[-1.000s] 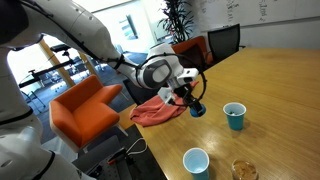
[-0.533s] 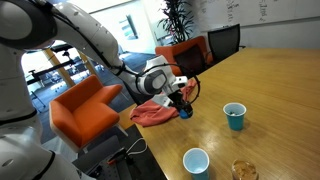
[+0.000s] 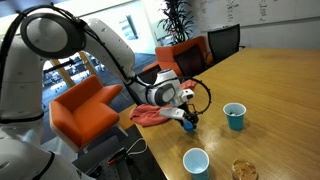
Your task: Put the blue lid on the table
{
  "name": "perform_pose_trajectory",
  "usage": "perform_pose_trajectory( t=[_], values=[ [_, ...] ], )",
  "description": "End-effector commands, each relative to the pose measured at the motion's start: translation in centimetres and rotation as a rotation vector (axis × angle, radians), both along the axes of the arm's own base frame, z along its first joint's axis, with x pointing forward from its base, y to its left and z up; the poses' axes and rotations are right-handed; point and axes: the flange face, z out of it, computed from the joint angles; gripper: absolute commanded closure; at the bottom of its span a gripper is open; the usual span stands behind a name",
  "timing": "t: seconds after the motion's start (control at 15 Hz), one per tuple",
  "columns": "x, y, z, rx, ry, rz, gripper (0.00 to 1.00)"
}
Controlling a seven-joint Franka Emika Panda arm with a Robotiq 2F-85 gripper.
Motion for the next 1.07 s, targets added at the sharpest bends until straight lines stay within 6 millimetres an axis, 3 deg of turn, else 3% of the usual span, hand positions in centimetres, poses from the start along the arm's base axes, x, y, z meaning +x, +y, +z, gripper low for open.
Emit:
perform_pose_trajectory(
  t=[0.0, 0.27, 0.73, 1.0],
  values=[
    [1.0, 0.0, -0.2, -0.018, -0.026, 0.054, 0.0],
    [0.6, 0.3, 3.0, 0.002, -0.101, 0.022, 0.0],
    [-1.7, -2.4, 13.7, 0.053, -0.27, -0.358, 0.0],
    [-3.1, -4.3, 18.3, 0.037, -0.338, -0.581, 0.0]
  ],
)
